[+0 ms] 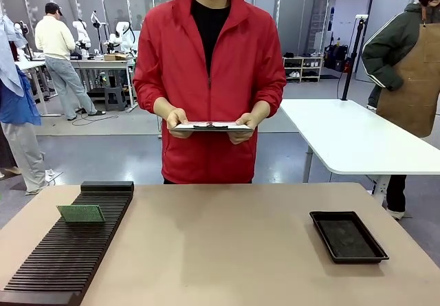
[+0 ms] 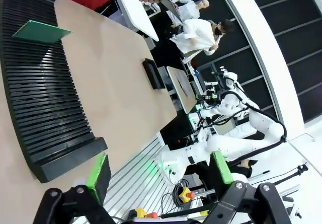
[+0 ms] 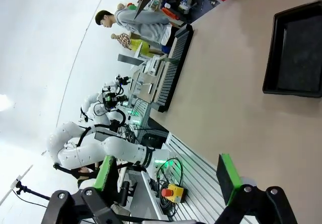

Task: Inspect the PCB.
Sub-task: Pick up the Blank PCB and present it to the human.

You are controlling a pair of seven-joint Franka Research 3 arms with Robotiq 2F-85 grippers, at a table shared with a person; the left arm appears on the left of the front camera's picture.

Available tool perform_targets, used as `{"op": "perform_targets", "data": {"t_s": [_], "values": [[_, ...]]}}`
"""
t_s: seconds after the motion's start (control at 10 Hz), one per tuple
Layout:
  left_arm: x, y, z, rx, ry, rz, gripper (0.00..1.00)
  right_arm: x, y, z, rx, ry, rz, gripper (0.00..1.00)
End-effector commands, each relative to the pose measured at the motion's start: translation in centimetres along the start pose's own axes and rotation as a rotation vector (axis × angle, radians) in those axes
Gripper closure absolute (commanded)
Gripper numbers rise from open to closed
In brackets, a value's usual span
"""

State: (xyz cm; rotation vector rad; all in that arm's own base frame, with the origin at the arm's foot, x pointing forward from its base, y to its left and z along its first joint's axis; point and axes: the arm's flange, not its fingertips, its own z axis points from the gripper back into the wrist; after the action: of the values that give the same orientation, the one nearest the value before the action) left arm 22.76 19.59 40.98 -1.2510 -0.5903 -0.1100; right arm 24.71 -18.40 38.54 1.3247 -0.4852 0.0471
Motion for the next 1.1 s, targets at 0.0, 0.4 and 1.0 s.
{"op": "perform_targets", "data": {"t_s": [0.0,0.4,1.0], "values": [[-0.3,0.1,0.3,-0.015,-0.015,0.006,0.00,-0.3,-0.2,0.5,0.004,-0.020,-0.014,0.00],[-0.3,0.1,0.3,-0.015,-0.015,0.006,0.00,-0.3,-0.2,0.5,0.004,-0.020,-0.014,0.00],[4.6,-4.3,-6.5,0.490,0.272,-0.347,0.00,-0.3,-0.2,0.5,0.004,-0.020,-0.014,0.00]]}}
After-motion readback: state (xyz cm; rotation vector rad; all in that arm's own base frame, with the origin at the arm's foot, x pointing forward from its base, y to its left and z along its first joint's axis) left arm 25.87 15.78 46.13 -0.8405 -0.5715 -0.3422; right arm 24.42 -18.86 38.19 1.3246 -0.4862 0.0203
